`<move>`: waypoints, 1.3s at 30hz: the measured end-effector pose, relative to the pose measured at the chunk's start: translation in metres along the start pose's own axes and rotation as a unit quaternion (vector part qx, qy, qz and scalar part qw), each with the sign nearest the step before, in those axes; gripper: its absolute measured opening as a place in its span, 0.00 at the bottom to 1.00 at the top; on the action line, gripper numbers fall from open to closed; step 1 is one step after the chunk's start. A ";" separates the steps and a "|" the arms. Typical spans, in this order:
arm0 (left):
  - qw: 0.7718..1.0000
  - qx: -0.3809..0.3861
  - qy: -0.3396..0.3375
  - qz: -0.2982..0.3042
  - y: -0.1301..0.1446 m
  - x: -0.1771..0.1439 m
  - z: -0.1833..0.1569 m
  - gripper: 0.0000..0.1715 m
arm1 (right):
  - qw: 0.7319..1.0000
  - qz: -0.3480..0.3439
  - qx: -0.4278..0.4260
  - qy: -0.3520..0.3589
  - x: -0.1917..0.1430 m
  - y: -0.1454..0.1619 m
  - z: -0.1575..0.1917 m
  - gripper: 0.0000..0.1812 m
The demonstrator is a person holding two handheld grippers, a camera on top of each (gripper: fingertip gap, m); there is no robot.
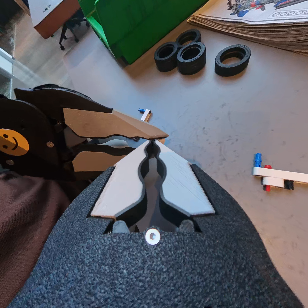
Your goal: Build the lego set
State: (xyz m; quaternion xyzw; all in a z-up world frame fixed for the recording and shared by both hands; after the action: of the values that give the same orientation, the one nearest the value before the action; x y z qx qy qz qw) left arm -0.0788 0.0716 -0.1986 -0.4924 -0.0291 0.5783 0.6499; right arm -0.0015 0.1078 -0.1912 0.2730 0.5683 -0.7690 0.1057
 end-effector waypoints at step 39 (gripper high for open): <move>0.968 -0.195 0.161 0.011 0.049 -0.042 0.029 0.21 | 0.991 0.120 -0.066 0.006 0.000 0.020 -0.001 0.14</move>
State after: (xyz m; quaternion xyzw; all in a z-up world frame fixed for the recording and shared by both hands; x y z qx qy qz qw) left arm -0.1455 0.0494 -0.1940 -0.6962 -0.0307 0.4817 0.5313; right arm 0.0085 0.1017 -0.2073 0.3358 0.5814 -0.7102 0.2116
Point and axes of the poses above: each gripper's, where its closed fingertips meet, x out along the fingers, y out of its underside, z = x × y across the jaws, the point moved 8 cm from there along -x, back along the fingers, and after that the axes turned 12 degrees about -x, right-handed, at the moved point
